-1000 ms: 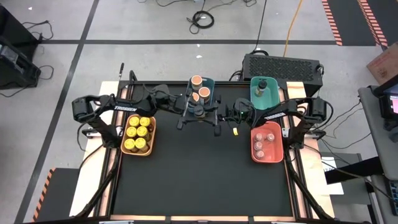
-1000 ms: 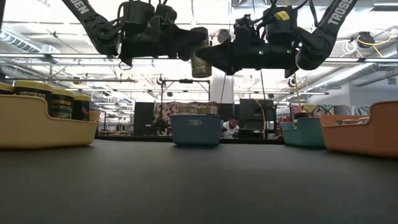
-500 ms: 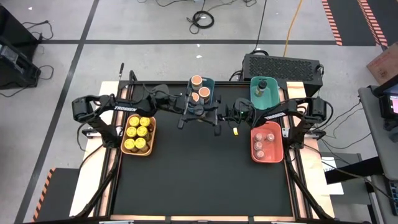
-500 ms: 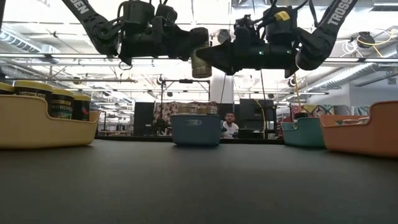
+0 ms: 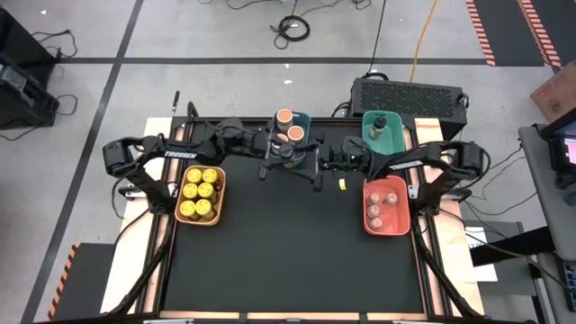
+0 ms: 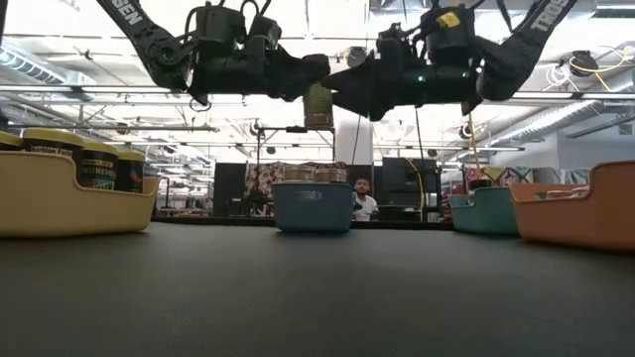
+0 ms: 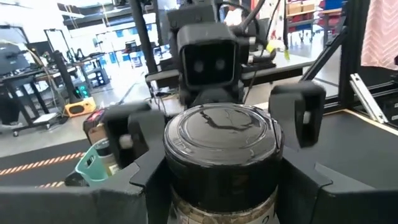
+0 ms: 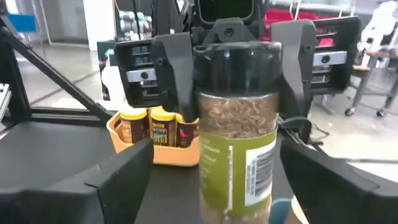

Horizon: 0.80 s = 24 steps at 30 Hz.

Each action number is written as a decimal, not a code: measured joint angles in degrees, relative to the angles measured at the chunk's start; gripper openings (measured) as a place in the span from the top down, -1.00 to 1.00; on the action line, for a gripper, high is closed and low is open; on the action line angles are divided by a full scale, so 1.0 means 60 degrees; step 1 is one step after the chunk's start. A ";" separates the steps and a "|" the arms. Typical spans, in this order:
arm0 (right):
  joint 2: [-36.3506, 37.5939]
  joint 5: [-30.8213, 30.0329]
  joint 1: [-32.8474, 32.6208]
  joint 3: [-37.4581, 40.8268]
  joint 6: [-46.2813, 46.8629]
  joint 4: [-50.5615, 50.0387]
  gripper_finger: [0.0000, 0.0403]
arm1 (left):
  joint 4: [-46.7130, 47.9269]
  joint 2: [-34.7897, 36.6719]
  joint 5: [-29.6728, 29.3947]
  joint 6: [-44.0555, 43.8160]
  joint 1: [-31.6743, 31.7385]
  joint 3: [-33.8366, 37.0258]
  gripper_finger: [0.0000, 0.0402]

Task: Sort spices by type
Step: Put the black seasoning bottle into the light green bin

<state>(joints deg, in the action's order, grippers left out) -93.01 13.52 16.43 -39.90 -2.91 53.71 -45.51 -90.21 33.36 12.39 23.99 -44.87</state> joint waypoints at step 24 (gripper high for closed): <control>0.2805 0.0062 -0.0355 -0.0004 -0.3113 -0.4190 -0.73 | 0.2314 0.0007 0.0148 -0.0005 -0.0209 0.0001 -0.06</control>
<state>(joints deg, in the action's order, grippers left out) -76.18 13.89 14.30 -39.92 -21.60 28.57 -31.62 -90.17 34.25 12.36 22.74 -44.86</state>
